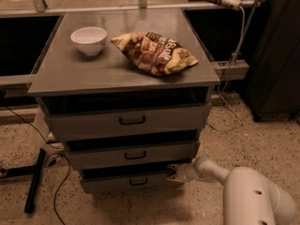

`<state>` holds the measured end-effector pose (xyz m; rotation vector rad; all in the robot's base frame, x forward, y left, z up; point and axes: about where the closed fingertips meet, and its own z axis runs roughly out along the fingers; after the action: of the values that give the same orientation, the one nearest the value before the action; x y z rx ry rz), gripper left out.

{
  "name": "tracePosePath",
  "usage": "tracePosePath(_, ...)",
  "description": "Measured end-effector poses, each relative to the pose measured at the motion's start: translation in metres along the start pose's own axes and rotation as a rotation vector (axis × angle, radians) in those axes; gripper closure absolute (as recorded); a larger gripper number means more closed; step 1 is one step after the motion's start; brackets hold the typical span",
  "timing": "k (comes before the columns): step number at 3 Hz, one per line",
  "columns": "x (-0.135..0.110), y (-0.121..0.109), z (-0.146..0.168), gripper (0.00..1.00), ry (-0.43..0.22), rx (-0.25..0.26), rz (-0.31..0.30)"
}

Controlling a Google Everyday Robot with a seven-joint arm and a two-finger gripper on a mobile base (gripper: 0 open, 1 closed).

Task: Open bottom drawer

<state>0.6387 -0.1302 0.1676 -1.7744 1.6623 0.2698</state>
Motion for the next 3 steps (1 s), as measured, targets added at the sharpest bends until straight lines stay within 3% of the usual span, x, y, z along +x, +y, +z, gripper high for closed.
tracePosePath(1, -0.0035, -0.0023, -0.0053, 0.88, 0.000, 0.000, 0.000)
tracePosePath(2, -0.0044, -0.0031, -0.0074, 1.00, 0.000, 0.000, 0.000)
tracePosePath(3, -0.0044, -0.0031, -0.0074, 0.81, 0.000, 0.000, 0.000)
